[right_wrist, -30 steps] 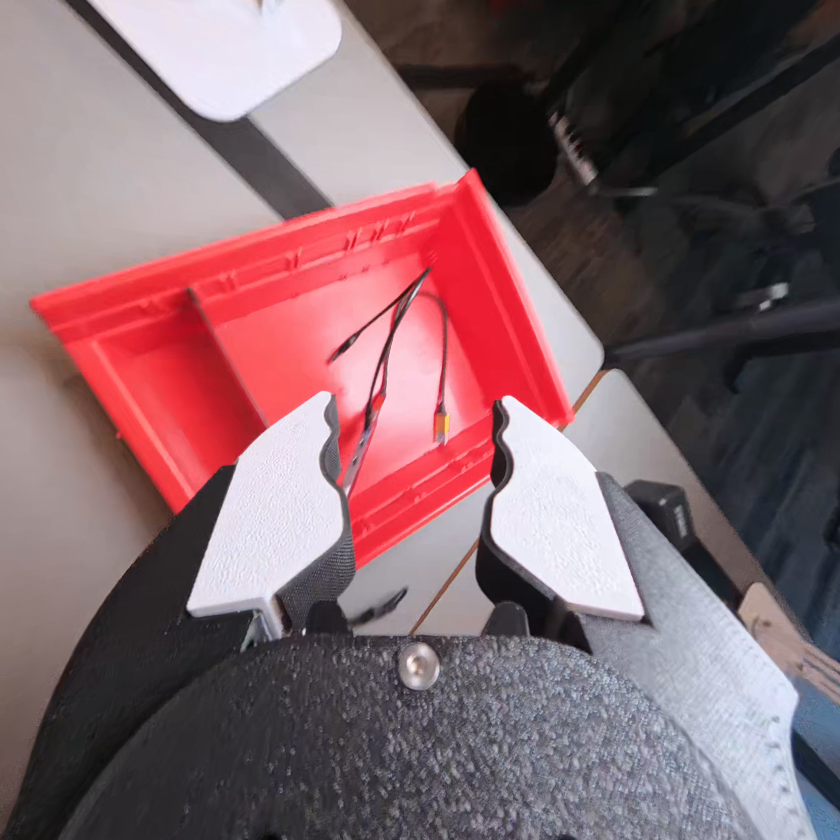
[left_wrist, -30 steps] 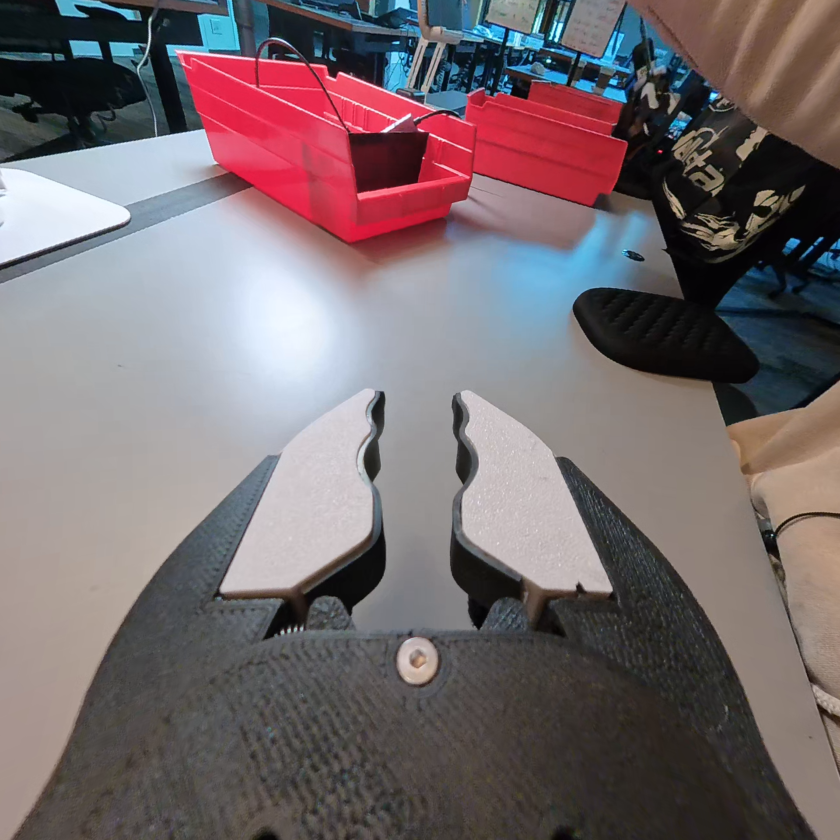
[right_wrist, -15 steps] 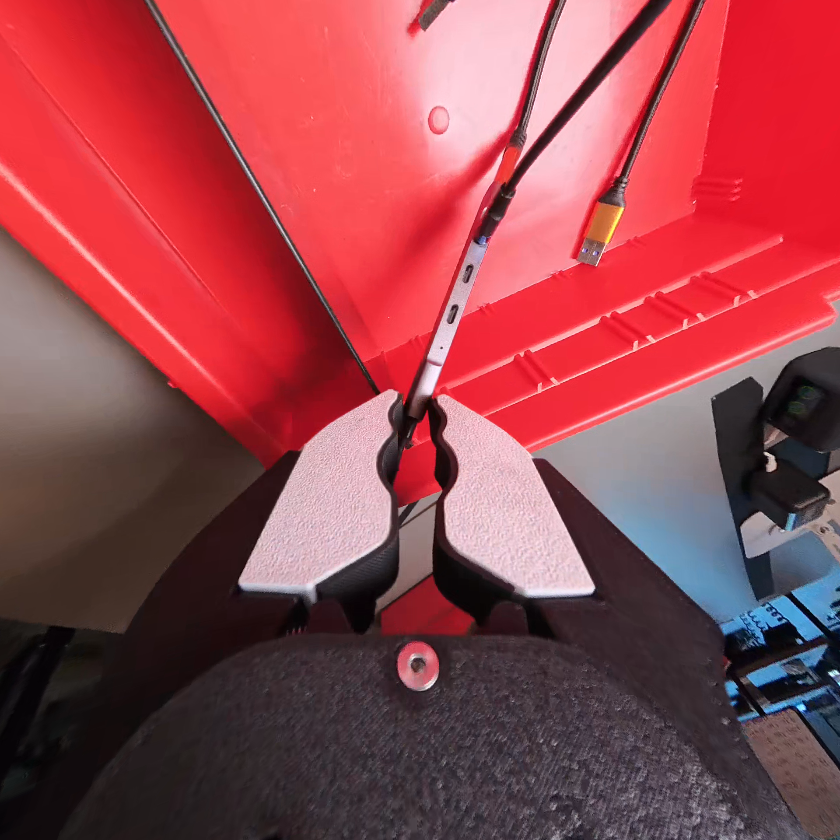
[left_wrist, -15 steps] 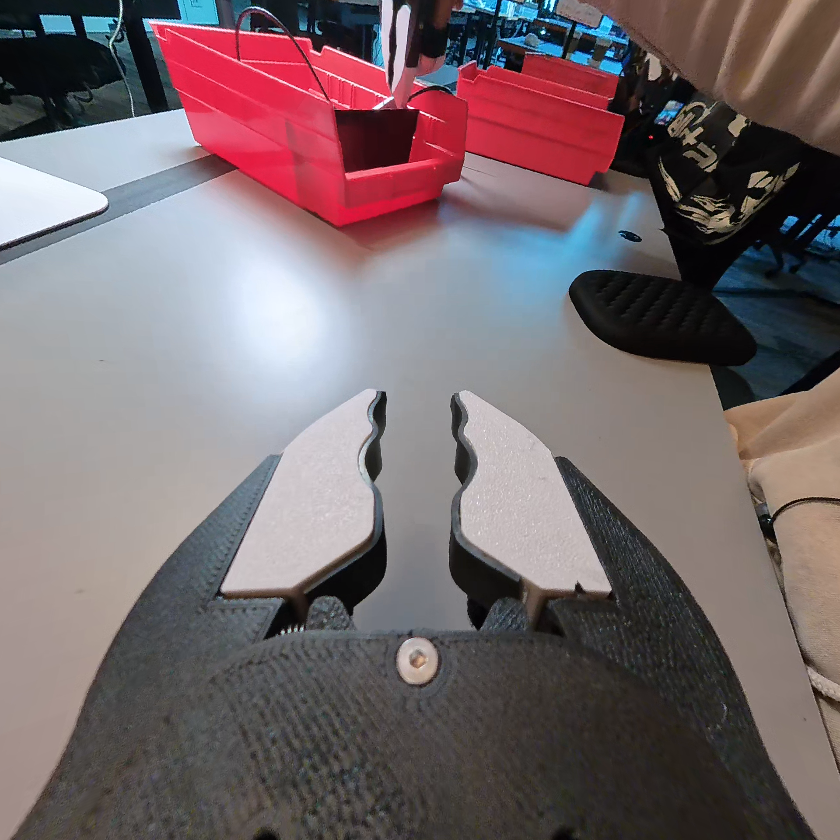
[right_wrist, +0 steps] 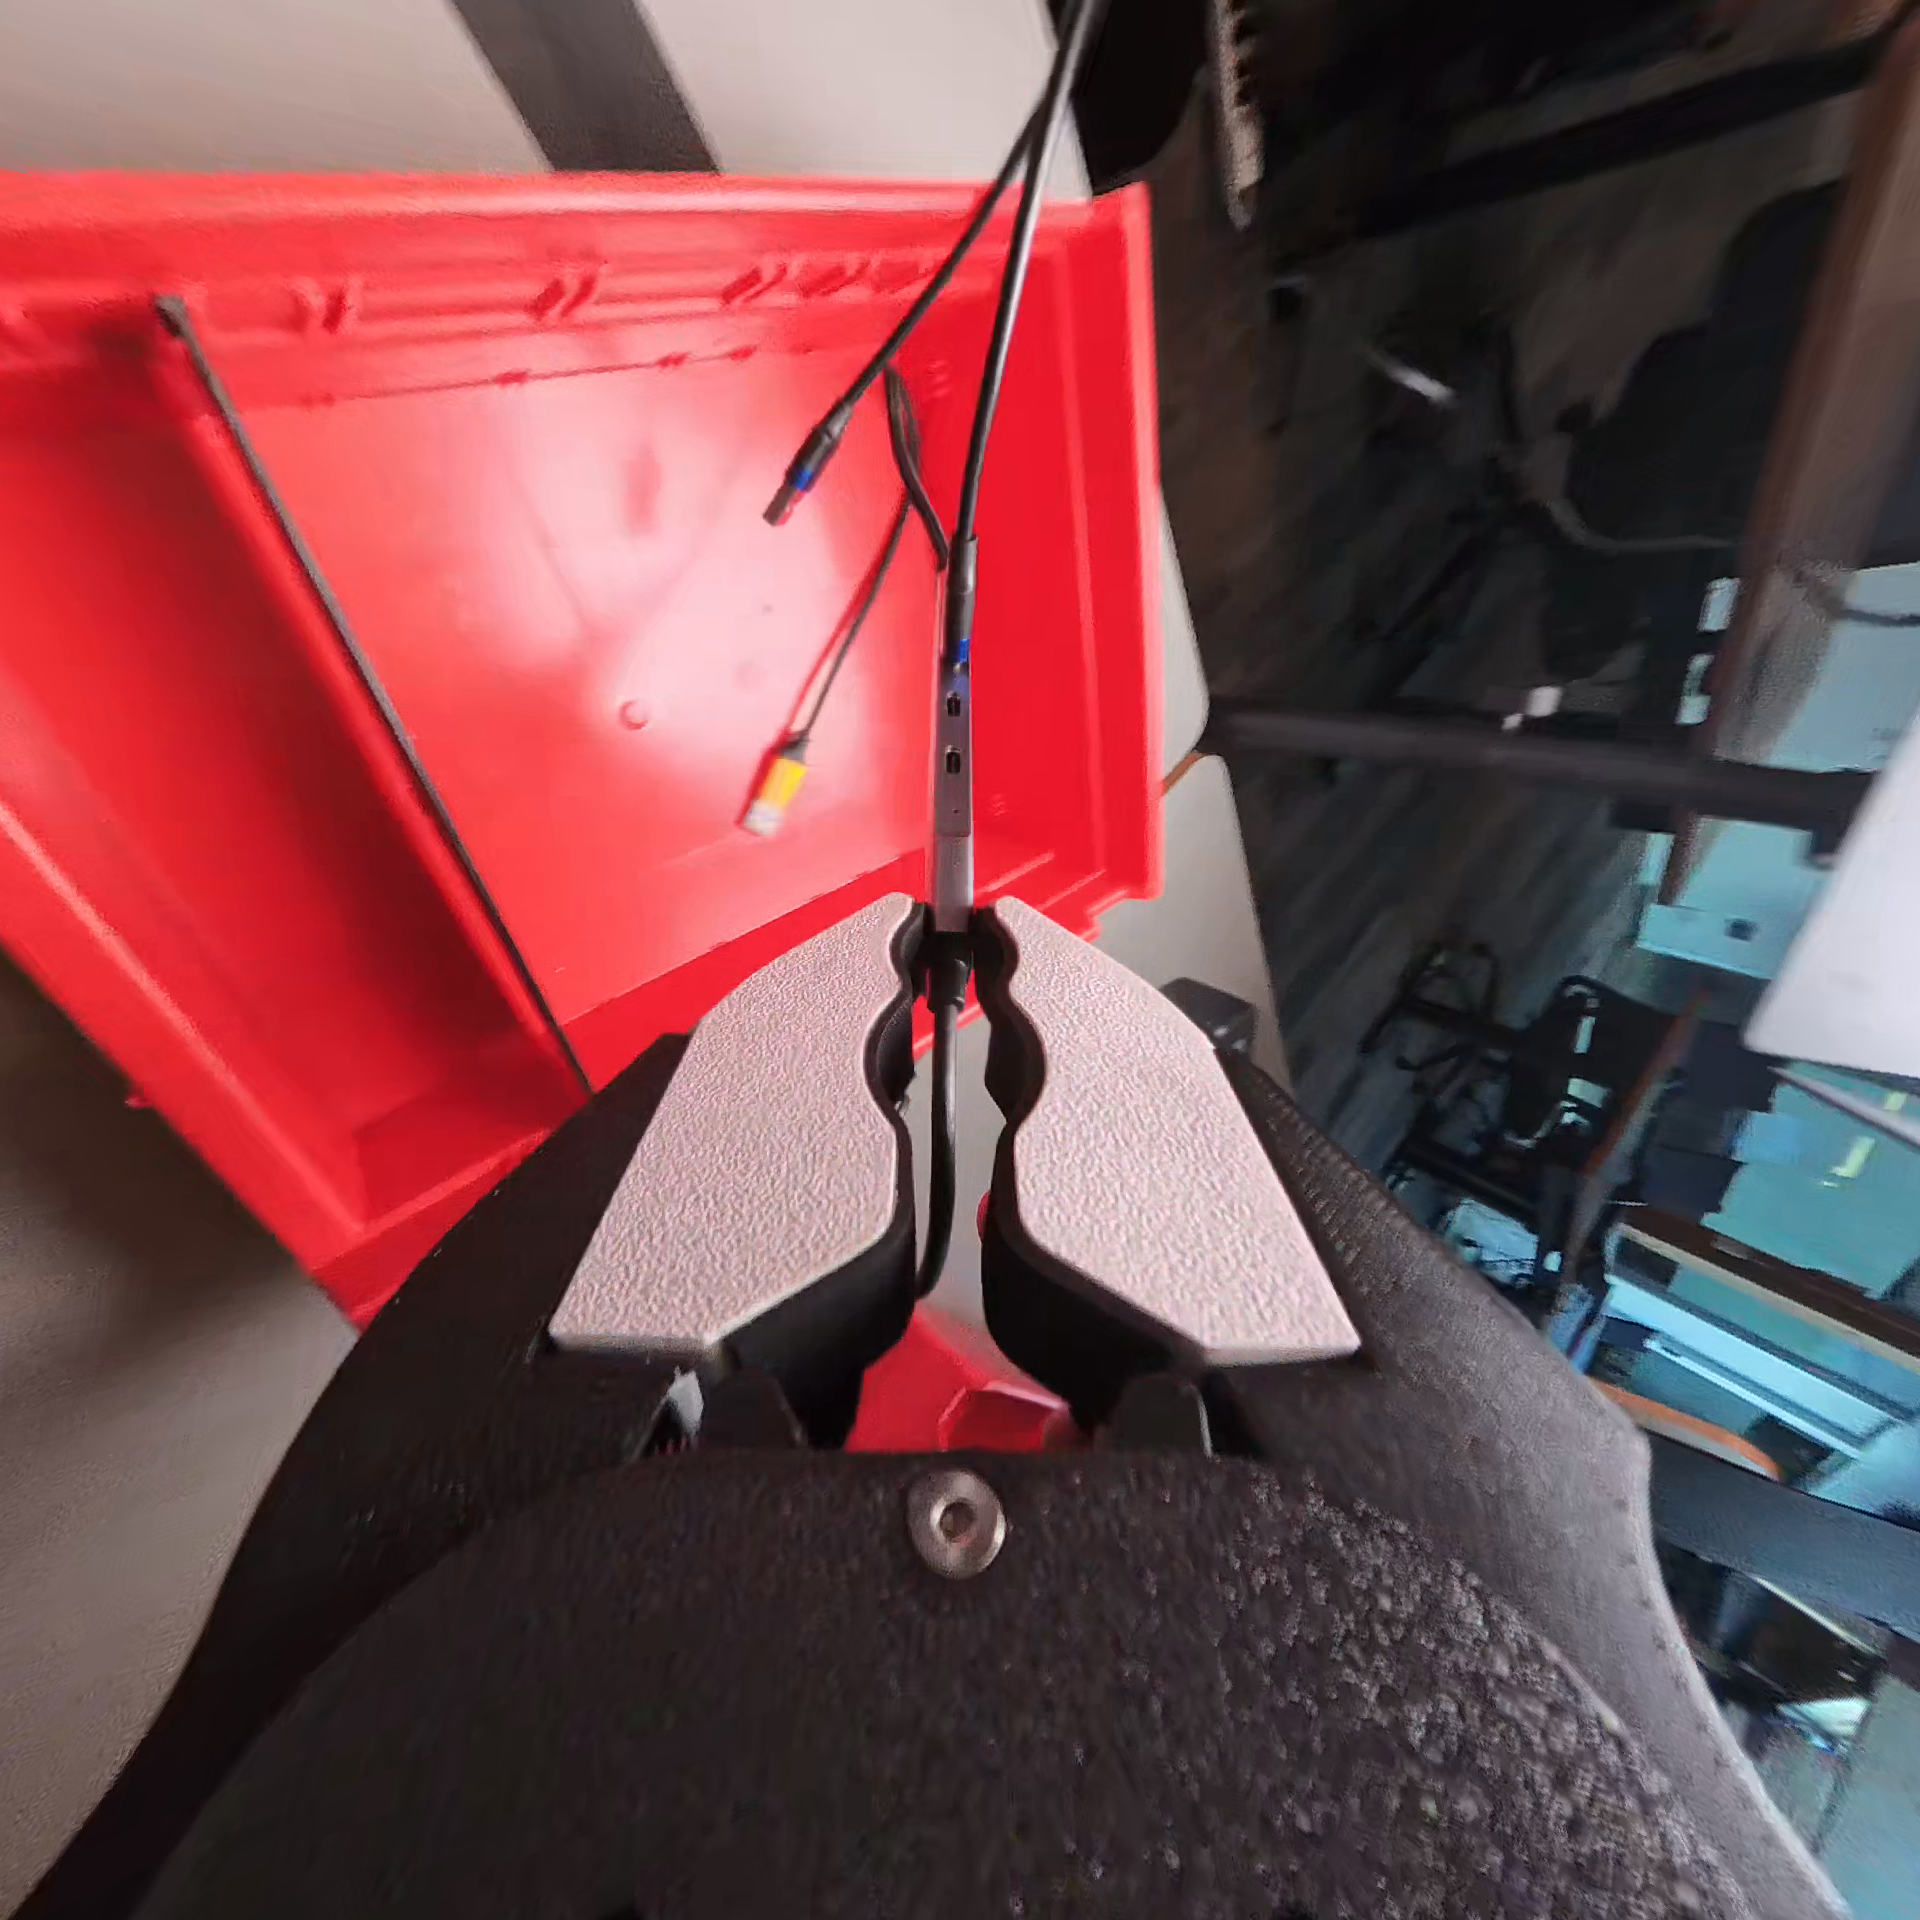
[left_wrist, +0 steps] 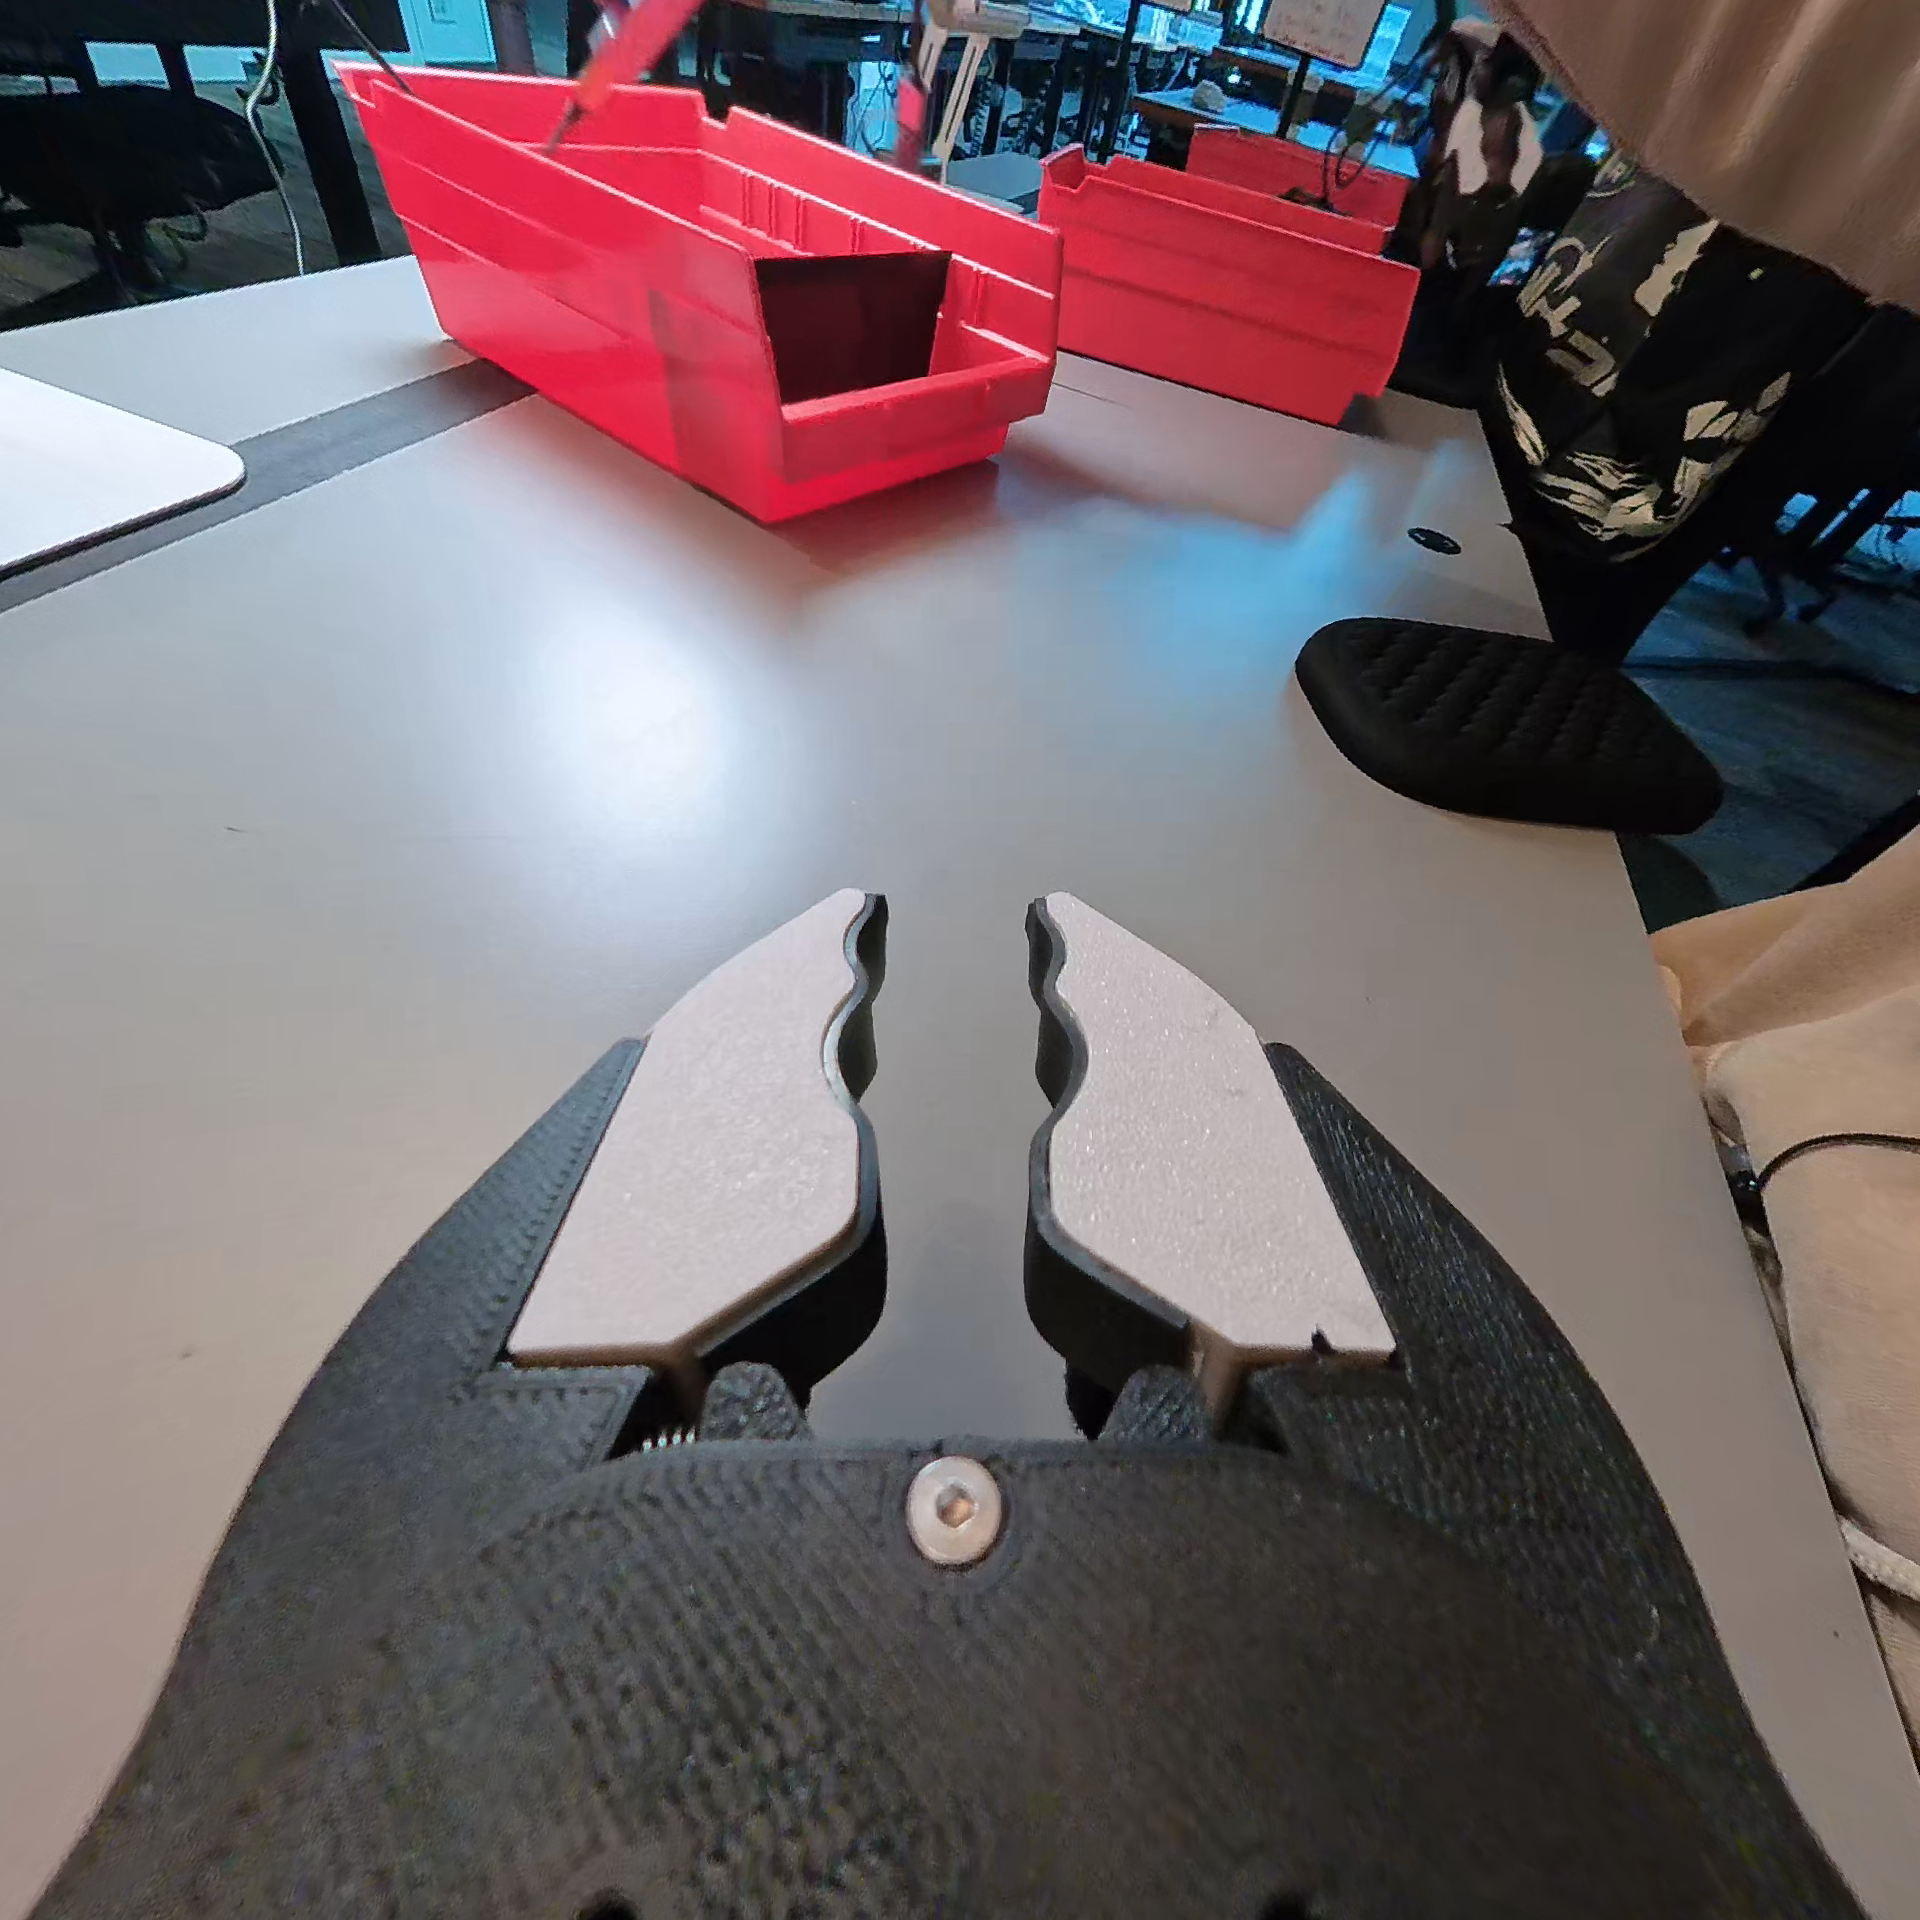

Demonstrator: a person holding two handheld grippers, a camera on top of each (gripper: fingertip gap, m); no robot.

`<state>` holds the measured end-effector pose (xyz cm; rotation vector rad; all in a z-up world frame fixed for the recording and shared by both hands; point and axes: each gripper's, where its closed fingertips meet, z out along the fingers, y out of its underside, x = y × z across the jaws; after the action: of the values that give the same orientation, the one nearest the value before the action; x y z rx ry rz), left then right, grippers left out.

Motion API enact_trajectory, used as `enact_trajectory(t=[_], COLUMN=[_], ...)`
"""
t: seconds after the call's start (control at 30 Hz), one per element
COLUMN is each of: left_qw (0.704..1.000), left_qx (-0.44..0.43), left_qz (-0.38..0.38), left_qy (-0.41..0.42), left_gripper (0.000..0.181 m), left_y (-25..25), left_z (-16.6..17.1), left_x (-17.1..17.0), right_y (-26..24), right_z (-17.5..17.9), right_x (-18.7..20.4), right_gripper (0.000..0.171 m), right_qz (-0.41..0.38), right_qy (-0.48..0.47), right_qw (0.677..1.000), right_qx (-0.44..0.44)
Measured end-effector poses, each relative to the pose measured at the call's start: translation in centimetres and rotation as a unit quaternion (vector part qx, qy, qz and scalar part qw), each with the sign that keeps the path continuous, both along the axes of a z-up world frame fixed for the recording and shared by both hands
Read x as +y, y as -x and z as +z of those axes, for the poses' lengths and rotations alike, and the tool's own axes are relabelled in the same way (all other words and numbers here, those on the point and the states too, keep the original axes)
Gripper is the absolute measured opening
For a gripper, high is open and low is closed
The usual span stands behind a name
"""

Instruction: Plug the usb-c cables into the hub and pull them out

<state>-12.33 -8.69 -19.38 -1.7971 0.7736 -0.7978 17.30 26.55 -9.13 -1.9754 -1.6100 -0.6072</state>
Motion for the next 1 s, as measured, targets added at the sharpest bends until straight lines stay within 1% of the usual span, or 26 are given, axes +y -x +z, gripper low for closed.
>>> enact_trajectory(t=[0.1, 0.17, 0.27, 0.4, 0.43, 0.5, 0.57, 0.63, 0.7, 0.73, 0.77, 0.83, 0.87, 0.93, 1.0], left_qw=[1.000, 1.000, 1.000, 1.000, 1.000, 1.000, 1.000, 1.000, 1.000, 1.000, 1.000, 1.000, 1.000, 1.000, 1.000], left_qx=[0.001, 0.002, 0.004, 0.001, -0.001, -0.003, 0.000, 0.002, 0.004, 0.005, 0.007, 0.010, 0.011, 0.013, 0.012], left_qz=[-0.001, -0.003, -0.006, -0.008, -0.008, -0.008, -0.009, -0.011, -0.013, -0.012, -0.011, -0.008, -0.005, 0.004, 0.013], left_qy=[0.001, 0.002, 0.003, -0.003, -0.003, 0.000, 0.001, 0.004, 0.009, 0.012, 0.014, 0.016, 0.014, 0.008, -0.001], left_gripper=[0.026, 0.026, 0.026, 0.025, 0.025, 0.025, 0.025, 0.025, 0.025, 0.025, 0.025, 0.026, 0.026, 0.026, 0.026], left_y=[0.0, 0.0, 0.0, 0.2, 0.2, 0.3, 0.2, 0.1, 0.0, 0.0, 0.0, 0.0, 0.1, 0.3, 0.6], left_z=[-0.1, -0.2, -0.3, 0.1, 0.1, 0.1, -0.1, -0.3, -0.6, -0.8, -0.9, -1.1, -1.1, -0.8, -0.3], left_x=[0.0, -0.1, -0.2, -0.4, -0.3, -0.3, -0.3, -0.3, -0.3, -0.3, -0.2, -0.2, -0.1, 0.0, 0.1], right_y=[1.0, 1.9, 3.0, 3.0, 2.5, 0.8, -1.2, -2.7, -3.7, -3.8, -3.8, -3.6, -3.4, -2.7, -1.8], right_z=[2.8, 4.0, 4.2, 1.4, 0.3, -2.9, -5.8, -8.3, -9.3, -9.4, -9.1, -7.9, -7.0, -4.6, -1.8], right_x=[1.2, 1.8, 2.7, 3.7, 3.8, 3.8, 3.6, 2.7, 2.1, 1.9, 1.8, 1.8, 1.7, 1.2, 0.1], right_gripper=[0.009, 0.009, 0.009, 0.009, 0.009, 0.009, 0.009, 0.010, 0.011, 0.012, 0.018, 0.038, 0.046, 0.055, 0.055], right_qz=[0.008, 0.011, 0.011, -0.013, -0.025, -0.058, -0.078, -0.089, -0.078, -0.078, -0.082, -0.087, -0.088, -0.084, -0.066], right_qy=[-0.045, -0.060, -0.077, -0.081, -0.077, -0.043, -0.027, 0.006, 0.007, 0.007, 0.007, -0.005, -0.011, -0.030, -0.059], right_qw=[0.999, 0.998, 0.994, 0.979, 0.975, 0.973, 0.976, 0.983, 0.991, 0.992, 0.991, 0.987, 0.982, 0.967, 0.943], right_qx=[0.002, 0.028, 0.081, 0.184, 0.205, 0.221, 0.200, 0.160, 0.109, 0.100, 0.103, 0.136, 0.165, 0.238, 0.320])
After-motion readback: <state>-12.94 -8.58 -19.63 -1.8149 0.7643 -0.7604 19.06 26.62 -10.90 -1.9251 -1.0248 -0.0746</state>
